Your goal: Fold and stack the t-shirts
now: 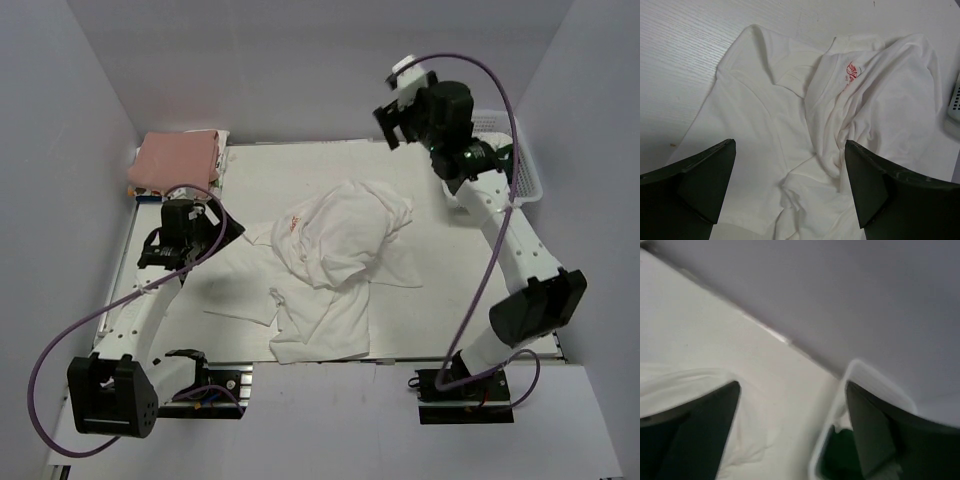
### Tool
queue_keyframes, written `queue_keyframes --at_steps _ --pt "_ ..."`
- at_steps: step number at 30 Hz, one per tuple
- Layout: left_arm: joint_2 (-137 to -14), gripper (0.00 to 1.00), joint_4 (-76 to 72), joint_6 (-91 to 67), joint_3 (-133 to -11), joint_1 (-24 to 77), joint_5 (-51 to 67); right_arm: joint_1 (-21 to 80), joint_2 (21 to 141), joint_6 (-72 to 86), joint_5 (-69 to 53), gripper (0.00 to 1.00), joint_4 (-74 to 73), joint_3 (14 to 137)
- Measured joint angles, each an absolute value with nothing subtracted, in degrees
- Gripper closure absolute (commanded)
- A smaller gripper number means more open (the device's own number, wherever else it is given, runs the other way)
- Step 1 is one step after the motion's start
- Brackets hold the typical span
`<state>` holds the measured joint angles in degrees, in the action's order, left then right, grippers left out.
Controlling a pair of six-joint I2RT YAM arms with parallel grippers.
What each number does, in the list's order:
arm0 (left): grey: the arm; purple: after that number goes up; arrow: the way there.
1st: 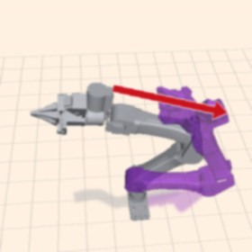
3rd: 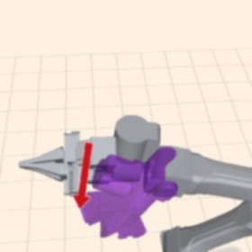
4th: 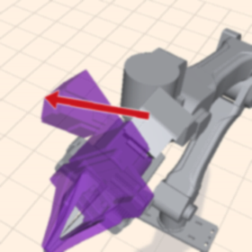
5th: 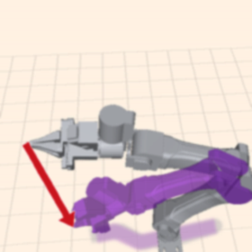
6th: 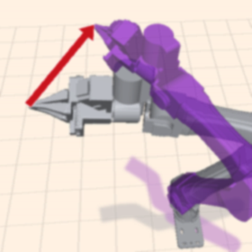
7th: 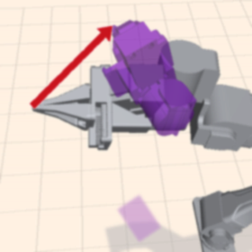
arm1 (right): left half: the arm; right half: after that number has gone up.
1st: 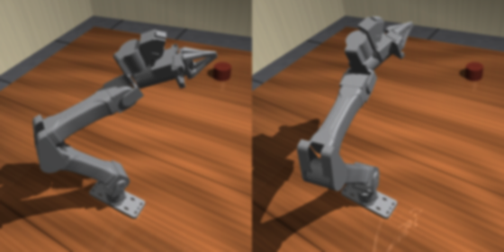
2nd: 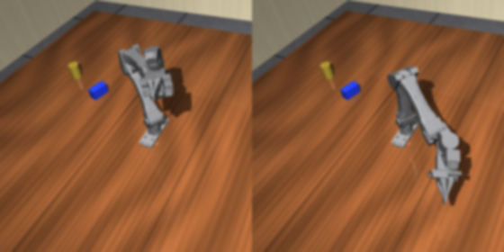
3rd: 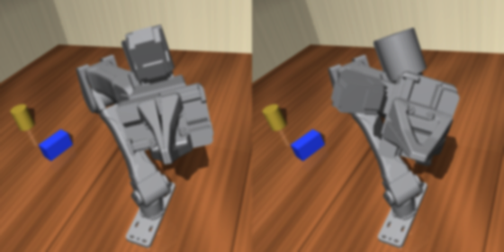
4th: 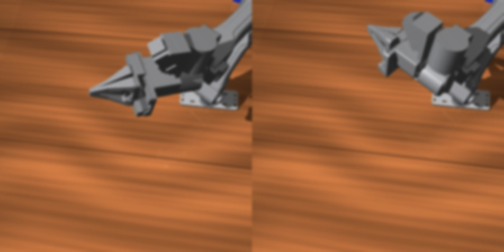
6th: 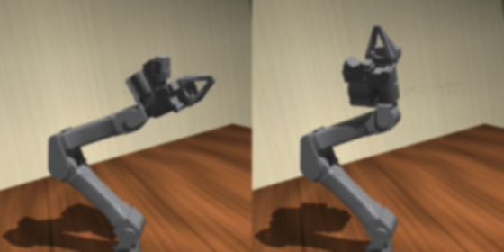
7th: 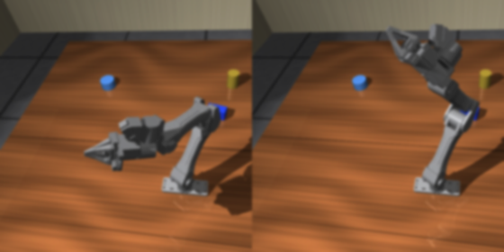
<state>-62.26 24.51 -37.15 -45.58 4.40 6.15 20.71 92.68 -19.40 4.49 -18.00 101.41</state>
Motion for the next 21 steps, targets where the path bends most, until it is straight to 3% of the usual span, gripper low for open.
queue_keyframes --at_steps 5,13,15,16,18,19,21 --pt "-59.48 0.00 25.78 -38.35 -45.47 4.43 3.46 29.47 89.36 -5.63 2.83 0.10 -17.41 87.99" --pt "-58.81 0.00 25.69 -39.03 -45.12 4.43 2.31 44.12 100.36 4.71 6.92 0.11 -22.74 68.97" --pt "-58.72 0.00 25.76 -39.03 -44.88 4.43 2.31 44.82 102.80 5.98 7.73 0.26 -22.46 68.47" --pt "-58.59 0.00 25.82 -39.05 -44.77 4.43 2.31 44.69 103.42 6.50 8.12 0.46 -22.17 68.60" --pt "-58.04 0.00 26.11 -39.16 -44.58 4.43 2.28 44.47 103.70 7.18 9.08 0.69 -22.06 69.10" --pt "-57.63 0.00 26.20 -39.29 -44.47 4.43 2.26 44.31 103.57 7.68 9.52 0.92 -22.00 69.36" --pt "-56.69 0.00 26.33 -39.48 -44.23 4.43 2.13 44.14 103.15 8.27 10.59 0.99 -21.54 69.80"
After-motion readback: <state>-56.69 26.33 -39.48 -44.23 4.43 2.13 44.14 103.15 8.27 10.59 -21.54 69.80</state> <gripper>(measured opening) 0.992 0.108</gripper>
